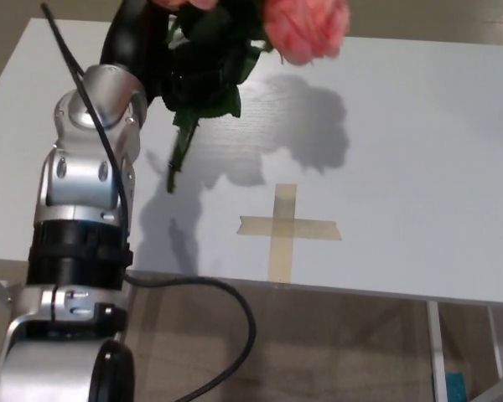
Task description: Use the left hand to pick up the rose and passes it to a human.
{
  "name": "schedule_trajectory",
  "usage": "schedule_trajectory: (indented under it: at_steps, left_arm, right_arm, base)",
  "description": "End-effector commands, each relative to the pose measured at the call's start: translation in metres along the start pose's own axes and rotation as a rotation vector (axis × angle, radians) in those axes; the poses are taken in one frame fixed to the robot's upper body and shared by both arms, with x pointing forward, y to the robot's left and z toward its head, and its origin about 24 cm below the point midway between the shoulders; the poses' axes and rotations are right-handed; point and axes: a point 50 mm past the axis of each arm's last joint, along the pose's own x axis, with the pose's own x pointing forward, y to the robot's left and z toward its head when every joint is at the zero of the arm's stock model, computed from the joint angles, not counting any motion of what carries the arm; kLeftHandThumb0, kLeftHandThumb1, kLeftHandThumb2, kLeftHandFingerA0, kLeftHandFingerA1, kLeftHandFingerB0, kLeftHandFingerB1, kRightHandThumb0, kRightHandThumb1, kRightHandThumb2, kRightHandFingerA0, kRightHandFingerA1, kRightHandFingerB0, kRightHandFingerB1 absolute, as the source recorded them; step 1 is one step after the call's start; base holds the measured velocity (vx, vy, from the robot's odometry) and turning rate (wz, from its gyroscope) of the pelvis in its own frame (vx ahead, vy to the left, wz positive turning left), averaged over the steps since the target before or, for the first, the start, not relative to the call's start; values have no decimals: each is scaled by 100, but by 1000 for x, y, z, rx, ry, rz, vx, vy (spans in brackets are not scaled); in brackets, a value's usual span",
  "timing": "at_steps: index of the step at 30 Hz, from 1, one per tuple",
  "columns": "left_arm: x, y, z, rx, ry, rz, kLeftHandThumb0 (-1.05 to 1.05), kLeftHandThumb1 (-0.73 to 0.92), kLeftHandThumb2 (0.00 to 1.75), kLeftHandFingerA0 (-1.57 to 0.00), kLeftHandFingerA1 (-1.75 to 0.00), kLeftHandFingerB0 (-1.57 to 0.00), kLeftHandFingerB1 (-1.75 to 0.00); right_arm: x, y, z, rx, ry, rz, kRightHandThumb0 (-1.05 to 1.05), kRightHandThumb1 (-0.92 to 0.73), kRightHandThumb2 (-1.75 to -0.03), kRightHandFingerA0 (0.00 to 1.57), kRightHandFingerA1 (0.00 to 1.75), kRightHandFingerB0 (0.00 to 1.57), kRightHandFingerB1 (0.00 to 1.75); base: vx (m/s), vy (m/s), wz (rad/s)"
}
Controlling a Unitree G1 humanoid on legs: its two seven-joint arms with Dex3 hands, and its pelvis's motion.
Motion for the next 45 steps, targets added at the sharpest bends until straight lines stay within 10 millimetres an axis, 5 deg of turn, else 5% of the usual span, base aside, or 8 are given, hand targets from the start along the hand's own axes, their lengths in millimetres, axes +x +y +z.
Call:
schedule_trajectory:
  at_steps: [1, 12, 13, 15, 25, 26, 30, 45]
  left_arm:
    - [3, -5, -10, -202, 69, -69, -11, 75, 81, -99, -145, -80, -109]
    - [1, -12, -7, -259, 62, -120, -12, 77, 79, -101, -149, -81, -107]
    - [1, -14, -8, -258, 66, -130, -12, 79, 78, -101, -150, -80, -107]
    - [2, -19, -9, -261, 73, -145, -13, 79, 77, -100, -151, -80, -106]
    - [7, -27, 4, -281, 57, -179, -13, 80, 76, -98, -150, -79, -106]
    - [8, -28, 8, -284, 45, -183, -13, 80, 76, -98, -150, -78, -107]
    - [10, -32, 17, -300, 21, -201, -15, 80, 74, -97, -149, -78, -109]
    - [9, -36, 7, -295, 19, -245, -16, 81, 73, -95, -147, -78, -113]
  right_arm:
    - [-1, 0, -10, -8, 31, 11, -30, -68, -60, 65, 43, 48, 37]
    - [-2, 2, -12, -5, 32, 12, -29, -68, -60, 65, 43, 48, 37]
    - [-2, 3, -13, -3, 34, 14, -38, -60, -77, 59, 53, 45, 47]
    - [-2, 3, -13, 1, 36, 15, -38, -60, -77, 59, 53, 45, 47]
    - [0, 2, -4, 0, 18, 12, -38, -60, -77, 59, 53, 45, 47]
    - [0, 2, -2, -3, 14, 11, -29, -68, -60, 65, 43, 48, 37]
    - [0, 2, 2, -3, 5, 10, -30, -68, -60, 65, 43, 48, 37]
    - [0, 2, -3, 3, 15, 16, -30, -68, -60, 64, 43, 48, 37]
  base:
    - [0, 0, 0]
    - [0, 0, 0]
    - [0, 0, 0]
    - [0, 0, 0]
    - [0, 0, 0]
    - [0, 0, 0]
    - [0, 0, 0]
    - [0, 0, 0]
